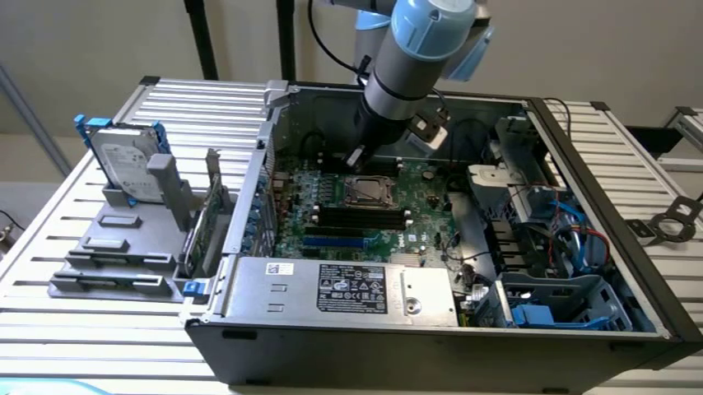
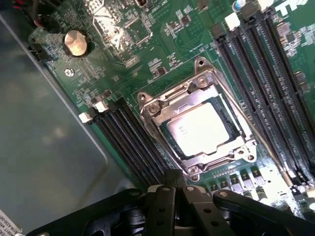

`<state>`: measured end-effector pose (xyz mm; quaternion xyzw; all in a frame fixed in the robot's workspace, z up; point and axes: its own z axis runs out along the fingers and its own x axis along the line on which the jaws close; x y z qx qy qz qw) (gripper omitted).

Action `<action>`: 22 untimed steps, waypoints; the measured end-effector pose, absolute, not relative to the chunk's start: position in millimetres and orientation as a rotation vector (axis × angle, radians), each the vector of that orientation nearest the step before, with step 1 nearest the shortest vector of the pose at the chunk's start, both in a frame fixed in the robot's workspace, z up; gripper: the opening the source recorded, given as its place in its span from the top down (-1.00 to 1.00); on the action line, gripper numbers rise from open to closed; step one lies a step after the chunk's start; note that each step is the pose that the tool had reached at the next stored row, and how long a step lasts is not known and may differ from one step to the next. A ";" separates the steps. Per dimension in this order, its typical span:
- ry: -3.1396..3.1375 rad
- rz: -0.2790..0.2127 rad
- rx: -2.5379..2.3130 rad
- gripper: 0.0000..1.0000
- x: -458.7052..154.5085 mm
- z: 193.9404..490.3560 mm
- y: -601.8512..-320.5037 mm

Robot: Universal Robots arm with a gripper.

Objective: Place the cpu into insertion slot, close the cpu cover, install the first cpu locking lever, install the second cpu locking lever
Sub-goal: 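Install the second cpu locking lever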

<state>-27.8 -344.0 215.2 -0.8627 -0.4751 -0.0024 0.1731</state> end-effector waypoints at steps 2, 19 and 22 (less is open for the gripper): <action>-1.345 0.001 -2.445 0.79 -27.7 218.8 -350.8; -1.342 0.025 -2.450 0.79 -27.4 249.5 -408.7; -1.342 0.026 -2.452 0.79 -29.4 248.9 -415.7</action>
